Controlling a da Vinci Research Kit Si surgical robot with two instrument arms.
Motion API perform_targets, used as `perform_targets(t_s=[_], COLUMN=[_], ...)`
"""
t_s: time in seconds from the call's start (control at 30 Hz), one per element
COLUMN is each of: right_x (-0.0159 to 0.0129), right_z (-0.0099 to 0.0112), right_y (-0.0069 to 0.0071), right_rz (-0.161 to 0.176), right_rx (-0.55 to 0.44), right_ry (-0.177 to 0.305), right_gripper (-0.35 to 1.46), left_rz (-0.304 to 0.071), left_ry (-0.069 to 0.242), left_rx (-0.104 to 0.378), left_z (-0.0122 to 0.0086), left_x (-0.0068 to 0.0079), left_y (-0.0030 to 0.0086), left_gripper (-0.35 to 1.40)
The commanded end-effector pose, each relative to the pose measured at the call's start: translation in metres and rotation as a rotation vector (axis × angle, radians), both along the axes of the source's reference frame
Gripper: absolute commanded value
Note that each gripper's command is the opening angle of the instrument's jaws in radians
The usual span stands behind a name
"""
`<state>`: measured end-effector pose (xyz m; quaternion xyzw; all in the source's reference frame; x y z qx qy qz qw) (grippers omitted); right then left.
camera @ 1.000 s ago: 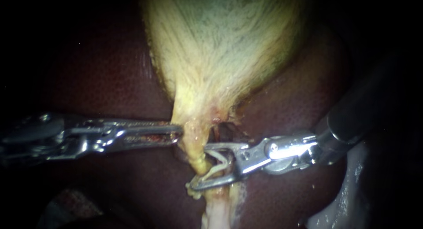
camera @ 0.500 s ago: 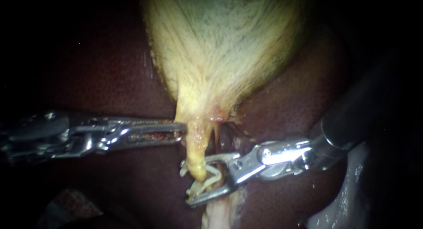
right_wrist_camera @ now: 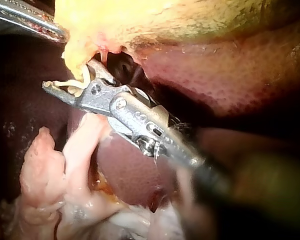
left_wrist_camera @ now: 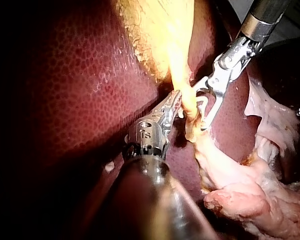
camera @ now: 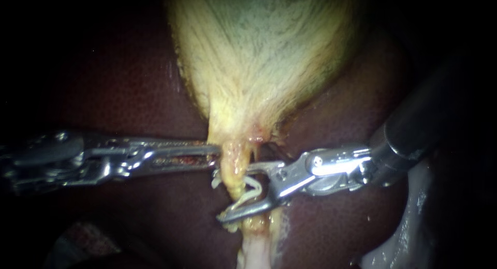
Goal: Clipping third clip left tube
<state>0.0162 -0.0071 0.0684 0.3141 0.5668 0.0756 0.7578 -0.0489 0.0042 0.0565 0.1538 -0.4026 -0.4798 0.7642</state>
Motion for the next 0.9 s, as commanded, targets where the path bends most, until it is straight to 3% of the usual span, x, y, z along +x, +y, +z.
perform_targets(t_s=[0.03, 0.27, 0.5, 0.63, 0.73, 0.9], right_x=[0.0, -0.0001, -0.0001, -0.0002, -0.0003, -0.0006], right_z=[-0.0001, -0.0007, -0.0006, -0.0003, -0.0001, 0.0003], right_y=[0.0001, 0.0011, 0.001, 0.0014, 0.0016, 0.0019], right_rz=[0.004, 0.018, 0.018, 0.029, 0.052, 0.067], right_rx=[-0.001, -0.003, -0.003, -0.012, -0.002, -0.002], right_ry=[-0.002, -0.007, -0.007, -0.011, -0.028, -0.033], right_gripper=[0.5, 0.46, 0.37, 0.2, -0.09, -0.21], left_rz=[0.0, -0.001, -0.001, -0.001, -0.001, -0.002], left_ry=[0.0, 0.0, 0.001, 0.001, 0.001, 0.001], left_rx=[0.0, -0.001, -0.001, -0.001, -0.001, -0.001], left_z=[0.0, 0.0001, 0.0001, 0.0001, 0.0001, 0.0001], left_x=[0.0, -0.0001, -0.0002, -0.0003, -0.0003, -0.0003], left_y=[0.0, 0.0, 0.0, 0.0, 0.0, 0.0], left_gripper=[-0.35, -0.35, -0.35, -0.35, -0.35, -0.35])
